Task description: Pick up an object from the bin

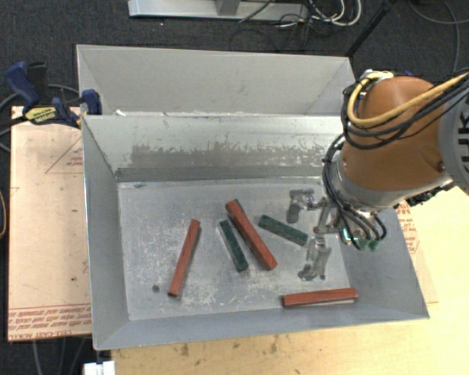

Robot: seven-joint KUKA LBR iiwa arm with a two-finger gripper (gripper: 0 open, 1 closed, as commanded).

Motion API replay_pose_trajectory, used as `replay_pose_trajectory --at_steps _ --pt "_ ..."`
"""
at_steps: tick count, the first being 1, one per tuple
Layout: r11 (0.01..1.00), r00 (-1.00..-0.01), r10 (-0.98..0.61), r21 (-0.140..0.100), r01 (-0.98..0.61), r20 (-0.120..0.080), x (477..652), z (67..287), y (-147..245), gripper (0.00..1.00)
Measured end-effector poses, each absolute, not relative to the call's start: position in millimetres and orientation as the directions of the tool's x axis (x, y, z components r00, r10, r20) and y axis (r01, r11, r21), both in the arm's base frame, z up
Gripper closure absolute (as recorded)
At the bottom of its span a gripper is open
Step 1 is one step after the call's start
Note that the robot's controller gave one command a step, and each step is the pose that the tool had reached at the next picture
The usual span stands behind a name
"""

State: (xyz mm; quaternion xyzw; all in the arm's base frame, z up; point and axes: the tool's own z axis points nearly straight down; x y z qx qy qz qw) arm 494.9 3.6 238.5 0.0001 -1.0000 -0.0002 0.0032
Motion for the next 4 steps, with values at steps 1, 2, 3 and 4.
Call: replay_pose_trajectory --at_steps 1,2,3,4 --pt "0.997 -0.997 -0.072 0.001 -0.072 0.0 609.0 65.8 -15.2 0.0" --pt "0.992 -0.992 0.123 0.0 0.123 -0.005 619.8 70.4 -55.1 0.0" --pt "0.995 -0.995 0.096 0.001 0.096 0.0 603.3 70.2 -33.4 0.0" --pt "0.996 -0.996 0.095 0.001 0.095 -0.002 603.8 70.3 -33.2 0.0"
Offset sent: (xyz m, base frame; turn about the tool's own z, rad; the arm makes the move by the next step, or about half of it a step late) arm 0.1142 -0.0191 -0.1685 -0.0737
